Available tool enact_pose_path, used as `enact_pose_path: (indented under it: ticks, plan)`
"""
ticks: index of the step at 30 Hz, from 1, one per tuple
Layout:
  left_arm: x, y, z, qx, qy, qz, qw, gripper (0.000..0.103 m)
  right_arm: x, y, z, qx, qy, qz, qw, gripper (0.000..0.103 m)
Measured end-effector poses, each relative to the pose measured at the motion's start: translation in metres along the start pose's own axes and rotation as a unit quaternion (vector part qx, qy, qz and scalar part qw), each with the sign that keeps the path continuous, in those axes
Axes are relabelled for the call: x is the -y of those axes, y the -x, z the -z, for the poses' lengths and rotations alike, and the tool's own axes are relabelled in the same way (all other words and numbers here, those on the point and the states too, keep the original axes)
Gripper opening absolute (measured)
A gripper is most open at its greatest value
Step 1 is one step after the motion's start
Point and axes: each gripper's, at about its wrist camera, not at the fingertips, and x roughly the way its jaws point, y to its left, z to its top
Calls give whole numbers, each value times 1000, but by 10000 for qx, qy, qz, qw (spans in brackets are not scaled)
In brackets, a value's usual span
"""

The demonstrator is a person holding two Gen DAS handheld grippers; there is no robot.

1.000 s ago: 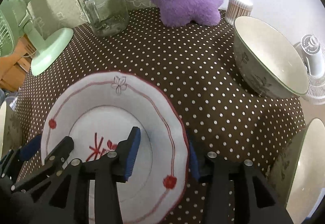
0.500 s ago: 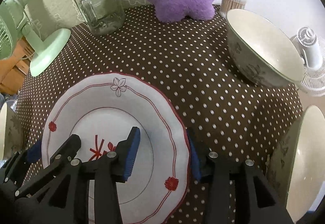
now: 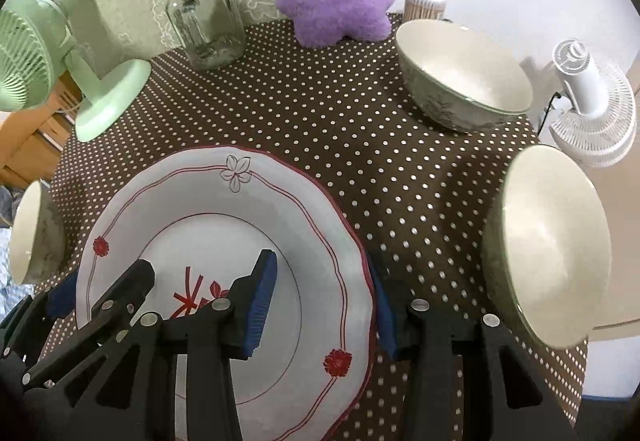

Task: Organize plates and bowls
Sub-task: 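Carry the red-rimmed plate over the flowered plate stack with the right gripper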

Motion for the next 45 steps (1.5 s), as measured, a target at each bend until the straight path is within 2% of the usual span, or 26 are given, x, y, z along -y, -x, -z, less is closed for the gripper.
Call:
enact_pose_path:
  ticks: [9, 25, 35, 45]
  plan:
    - [-12, 48, 26, 184, -101, 56, 9998, 51, -8, 46, 26, 214, -191, 38, 9996, 49]
    - [-43, 92, 83, 167, -319, 188, 9992, 52, -36, 101, 96, 373, -111, 222, 9990, 49]
    - [-67, 99, 112, 53, -275, 220, 9994, 52, -60, 111, 137, 292, 22, 295, 9991, 49]
    - [-95, 91, 139, -140, -237, 189, 9994, 52, -87, 100, 171, 71, 158, 300, 9994, 49]
